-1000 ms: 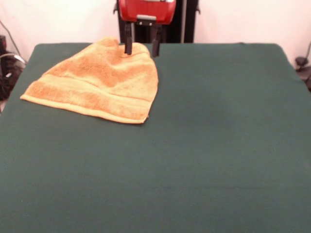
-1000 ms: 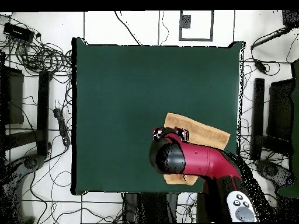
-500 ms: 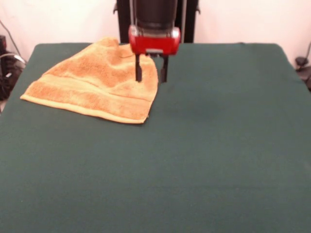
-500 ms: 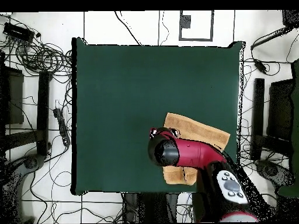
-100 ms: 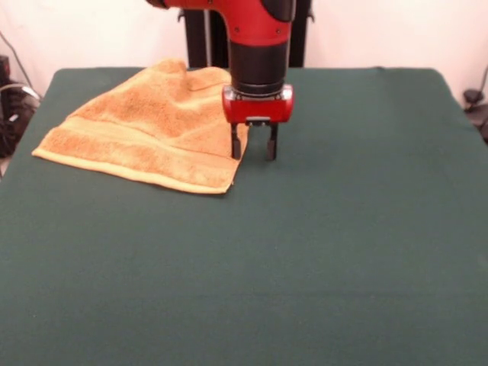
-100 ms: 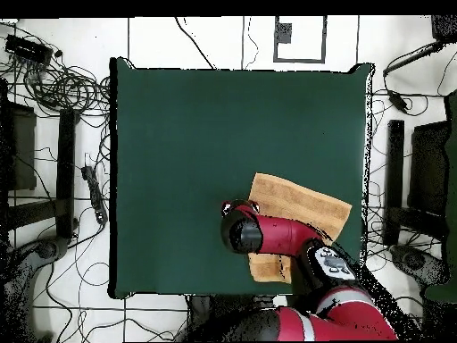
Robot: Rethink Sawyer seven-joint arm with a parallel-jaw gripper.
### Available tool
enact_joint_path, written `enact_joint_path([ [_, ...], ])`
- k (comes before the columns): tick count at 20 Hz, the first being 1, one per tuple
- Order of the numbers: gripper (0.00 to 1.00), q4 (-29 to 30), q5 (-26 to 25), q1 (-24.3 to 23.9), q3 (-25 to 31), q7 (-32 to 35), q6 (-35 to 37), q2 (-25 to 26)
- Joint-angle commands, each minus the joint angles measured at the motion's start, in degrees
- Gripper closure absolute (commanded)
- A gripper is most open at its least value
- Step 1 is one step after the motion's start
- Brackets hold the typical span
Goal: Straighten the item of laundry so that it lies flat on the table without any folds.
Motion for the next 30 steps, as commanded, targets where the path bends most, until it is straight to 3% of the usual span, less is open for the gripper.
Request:
enact_joint_path([
  [1,0.0,-7.4,1.0,2.9,1.4,8.4,-4.6,9.3],
  [4,0.0,-7.9,0.1,2.8,0.9,7.7,-5.0,9.8],
  [6,0.0,-7.3,0.0,2.4,0.2,6.3,-0.3,8.7],
  [11,0.0,-2.4,0.4,3.7,-1.9,5.2,7.8,-2.5],
  [15,0.0,-2.4,0.8,5.1,-2.8,4.9,11.6,-5.5],
  [21,0.0,-3.2,-0.2,3.8,-2.1,7.0,4.5,0.7],
  [24,0.0,-2.6,-0.1,3.9,-2.6,7.8,3.2,1.1],
  [30,0.0,-4.8,-0.4,1.6,0.3,9.6,-6.9,10.3],
])
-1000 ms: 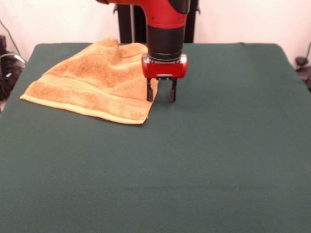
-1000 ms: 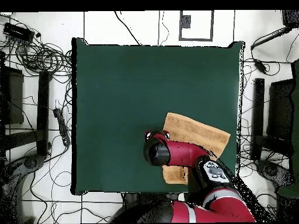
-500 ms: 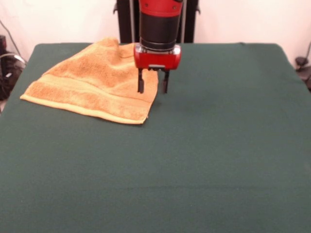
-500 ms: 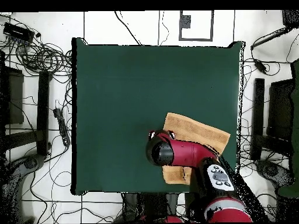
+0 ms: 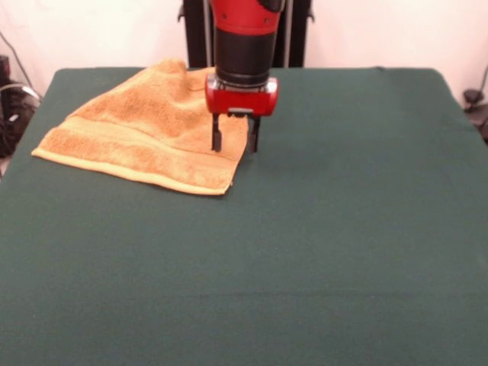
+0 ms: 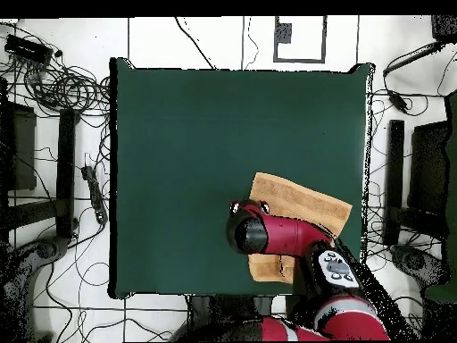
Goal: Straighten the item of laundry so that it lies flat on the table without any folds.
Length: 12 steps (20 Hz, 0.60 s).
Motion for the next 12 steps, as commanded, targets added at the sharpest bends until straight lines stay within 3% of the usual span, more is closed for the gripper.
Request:
enact_joint_path([
  [1,0.0,-3.6,-0.1,0.2,3.7,9.8,-8.7,11.8],
  [8,0.0,-3.6,0.5,0.4,2.8,9.5,-10.2,13.1],
  [9,1.0,-3.7,0.5,0.5,2.6,9.3,-10.3,13.1],
  [12,1.0,-3.6,-1.2,0.2,3.0,8.9,-13.3,13.1],
])
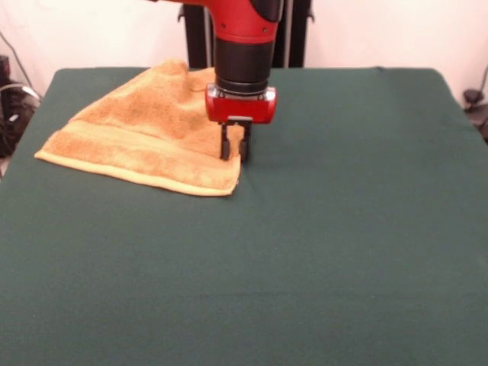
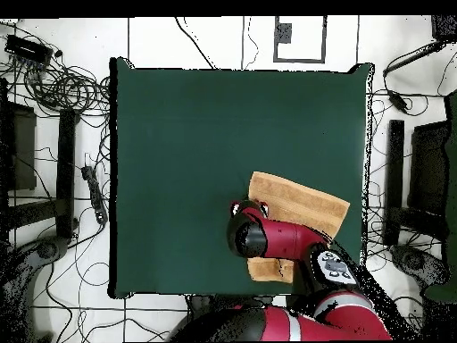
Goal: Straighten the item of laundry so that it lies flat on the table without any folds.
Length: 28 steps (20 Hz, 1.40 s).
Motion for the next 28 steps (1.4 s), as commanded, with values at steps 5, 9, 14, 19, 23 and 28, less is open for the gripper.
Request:
enact_joint_path([
  [5,1.0,0.1,-1.6,3.9,4.3,9.7,-8.7,5.7],
  [9,1.0,2.0,-0.3,4.5,8.2,11.1,-7.3,5.5],
  [14,1.0,1.7,-0.3,5.6,11.5,10.9,-7.5,6.1],
  [19,1.0,1.1,-0.2,7.1,13.6,11.7,-10.3,5.8],
  [23,1.0,0.9,-1.5,6.9,15.4,9.7,-7.8,3.5],
  [28,1.0,2.1,0.9,7.7,16.8,10.3,-3.2,0.3],
])
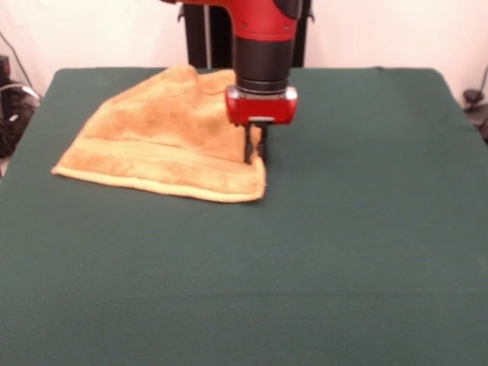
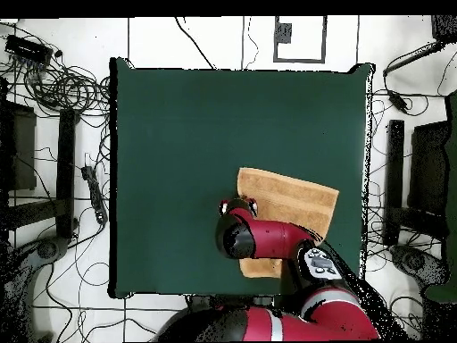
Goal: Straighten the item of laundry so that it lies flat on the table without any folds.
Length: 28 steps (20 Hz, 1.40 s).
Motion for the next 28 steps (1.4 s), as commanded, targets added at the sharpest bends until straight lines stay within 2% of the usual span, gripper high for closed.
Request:
enact_joint_path([
  [1,1.0,1.6,2.9,6.2,14.8,11.2,0.2,0.3],
  [6,1.0,2.1,7.6,10.6,11.0,14.3,2.1,-1.7],
  [8,1.0,2.1,8.4,10.9,11.1,14.1,2.8,-1.9],
  [14,1.0,-0.1,8.8,11.2,12.0,10.7,6.7,-2.6],
  [18,1.0,-0.8,5.9,10.9,8.1,8.8,2.2,-1.2],
  [21,1.0,-0.3,-2.2,3.5,7.2,3.7,-1.1,-0.7],
  [24,1.0,-0.5,-9.1,-4.2,8.2,-1.0,0.7,-3.8],
  [27,1.0,-0.6,-14.2,-10.4,10.7,-1.1,0.9,-4.8],
  [28,1.0,-0.7,-15.3,-10.9,10.1,-0.1,-0.2,-4.7],
])
